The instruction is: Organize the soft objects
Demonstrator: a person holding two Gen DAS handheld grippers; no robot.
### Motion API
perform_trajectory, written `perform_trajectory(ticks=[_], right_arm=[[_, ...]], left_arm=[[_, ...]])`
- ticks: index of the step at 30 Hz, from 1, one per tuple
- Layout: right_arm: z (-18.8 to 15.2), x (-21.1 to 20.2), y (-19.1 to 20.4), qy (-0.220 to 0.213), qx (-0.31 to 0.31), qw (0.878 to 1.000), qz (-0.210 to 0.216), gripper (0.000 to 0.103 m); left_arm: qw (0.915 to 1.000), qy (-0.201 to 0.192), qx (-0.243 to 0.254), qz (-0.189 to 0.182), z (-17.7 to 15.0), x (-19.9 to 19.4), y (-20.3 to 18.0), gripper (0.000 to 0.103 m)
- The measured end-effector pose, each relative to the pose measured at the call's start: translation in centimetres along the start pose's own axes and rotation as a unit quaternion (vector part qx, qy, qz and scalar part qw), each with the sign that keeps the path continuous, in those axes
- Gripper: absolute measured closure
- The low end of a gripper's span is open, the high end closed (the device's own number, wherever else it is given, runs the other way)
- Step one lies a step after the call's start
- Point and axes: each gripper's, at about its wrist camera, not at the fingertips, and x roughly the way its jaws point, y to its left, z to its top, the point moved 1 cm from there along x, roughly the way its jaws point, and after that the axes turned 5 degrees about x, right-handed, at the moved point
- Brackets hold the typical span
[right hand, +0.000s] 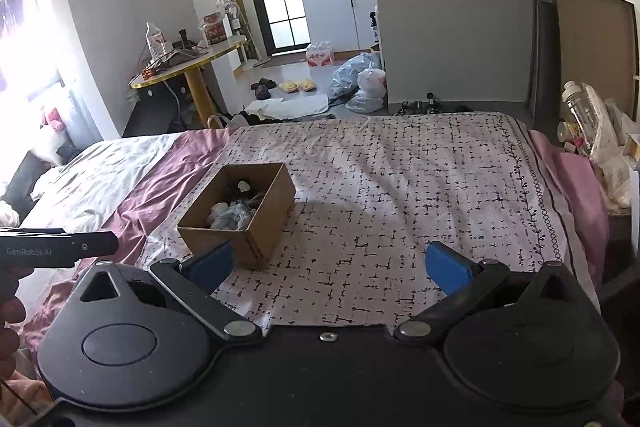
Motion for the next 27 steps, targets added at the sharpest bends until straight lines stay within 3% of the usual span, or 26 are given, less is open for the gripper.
perform_trajectory(ticks=[27], right_arm=[[-0.12, -0.23, 0.50, -0.003, 0.003, 1.000, -0.012, 0.000]], left_arm=[[1.0000, 0.004, 0.001, 0.001, 0.17, -0.26, 0.92, 0.000]])
